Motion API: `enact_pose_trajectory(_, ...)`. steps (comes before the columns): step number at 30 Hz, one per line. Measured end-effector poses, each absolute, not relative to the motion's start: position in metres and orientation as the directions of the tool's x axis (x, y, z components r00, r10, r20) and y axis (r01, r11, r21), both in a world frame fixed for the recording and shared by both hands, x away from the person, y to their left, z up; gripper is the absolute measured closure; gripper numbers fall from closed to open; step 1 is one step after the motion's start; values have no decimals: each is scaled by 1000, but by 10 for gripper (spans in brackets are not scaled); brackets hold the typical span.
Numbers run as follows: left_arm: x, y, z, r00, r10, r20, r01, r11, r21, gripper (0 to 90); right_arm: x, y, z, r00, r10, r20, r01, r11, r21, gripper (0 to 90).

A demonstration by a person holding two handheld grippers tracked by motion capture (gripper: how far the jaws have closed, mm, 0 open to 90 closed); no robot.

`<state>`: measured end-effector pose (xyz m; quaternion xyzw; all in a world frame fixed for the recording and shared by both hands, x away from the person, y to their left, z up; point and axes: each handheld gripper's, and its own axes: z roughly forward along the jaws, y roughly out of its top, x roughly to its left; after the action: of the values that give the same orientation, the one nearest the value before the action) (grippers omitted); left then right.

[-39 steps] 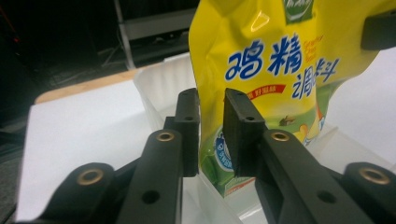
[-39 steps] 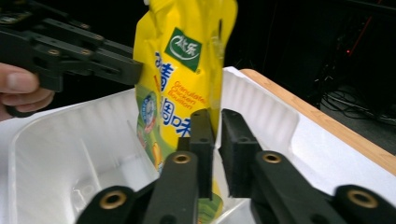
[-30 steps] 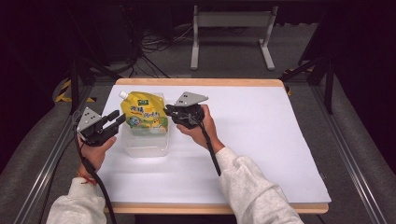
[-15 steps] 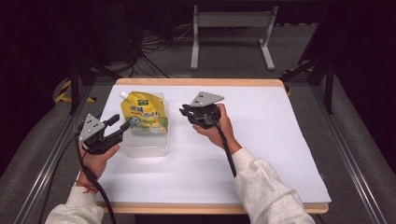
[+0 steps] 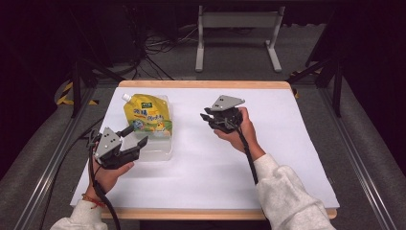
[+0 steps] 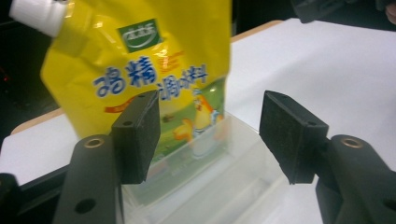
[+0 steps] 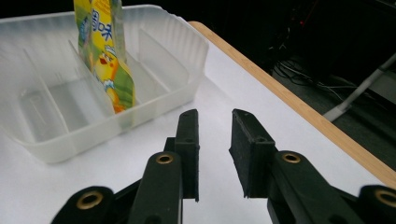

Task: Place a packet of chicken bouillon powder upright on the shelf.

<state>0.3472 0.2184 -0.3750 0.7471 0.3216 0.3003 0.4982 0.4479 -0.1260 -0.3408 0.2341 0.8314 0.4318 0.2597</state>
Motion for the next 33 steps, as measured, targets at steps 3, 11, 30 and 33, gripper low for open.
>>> enact_pose_trajectory(3,340,212,-375,629,765,138,173,-311,935,366,444,-132,-341,-751,614,-243,168,534,828,710)
enact_pose_trajectory(11,331,199,-380,661,736,146,175,-341,924,310,437,-149,-341,-740,623,-254,190,555,810,655)
enact_pose_trajectory(30,315,160,-400,751,636,175,167,-441,882,242,416,-194,-343,-719,629,-296,214,605,767,577)
enact_pose_trajectory(33,315,155,-407,762,622,179,173,-463,870,243,413,-201,-348,-720,628,-296,233,620,749,526)
